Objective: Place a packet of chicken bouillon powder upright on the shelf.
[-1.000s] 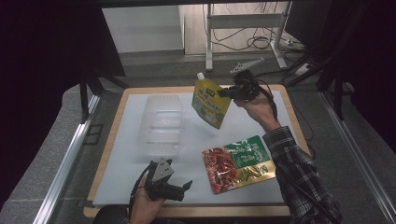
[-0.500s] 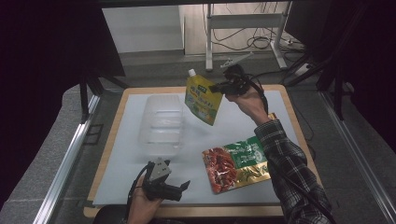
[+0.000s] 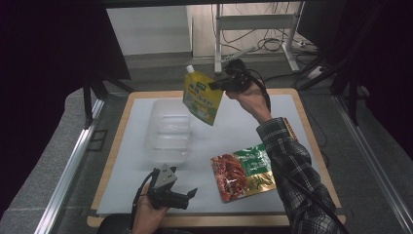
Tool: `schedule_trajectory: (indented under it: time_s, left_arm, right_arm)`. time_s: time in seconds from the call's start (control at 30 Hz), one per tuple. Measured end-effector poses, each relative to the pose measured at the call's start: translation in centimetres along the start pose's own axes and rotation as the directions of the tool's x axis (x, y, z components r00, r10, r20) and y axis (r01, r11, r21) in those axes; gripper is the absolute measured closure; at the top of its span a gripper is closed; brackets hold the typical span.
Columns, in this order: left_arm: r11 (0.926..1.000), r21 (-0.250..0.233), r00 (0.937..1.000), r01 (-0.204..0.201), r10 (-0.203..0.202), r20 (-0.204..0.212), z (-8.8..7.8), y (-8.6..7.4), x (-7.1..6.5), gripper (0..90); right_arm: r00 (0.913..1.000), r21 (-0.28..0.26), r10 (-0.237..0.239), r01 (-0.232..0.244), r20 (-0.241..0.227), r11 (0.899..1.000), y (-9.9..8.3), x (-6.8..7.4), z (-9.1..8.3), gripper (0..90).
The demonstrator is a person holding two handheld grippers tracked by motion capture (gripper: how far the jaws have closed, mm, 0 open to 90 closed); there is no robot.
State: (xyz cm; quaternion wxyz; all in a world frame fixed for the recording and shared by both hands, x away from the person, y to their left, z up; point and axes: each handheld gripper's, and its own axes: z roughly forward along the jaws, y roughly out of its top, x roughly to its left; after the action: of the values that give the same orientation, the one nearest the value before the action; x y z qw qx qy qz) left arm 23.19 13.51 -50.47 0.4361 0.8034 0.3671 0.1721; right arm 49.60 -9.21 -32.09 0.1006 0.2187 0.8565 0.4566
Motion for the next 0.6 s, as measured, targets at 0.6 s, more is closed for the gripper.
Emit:
schedule_trajectory:
  time_s: [0.6]
  left_arm:
    - [0.9998, -0.013, 0.9997, 0.018, -0.018, 0.015, -0.4, 0.0, 0.4, 0.1]
  right_arm:
    - [0.9991, 0.010, -0.021, 0.021, -0.037, 1.000, 2.7, 1.1, 4.2, 89.3]
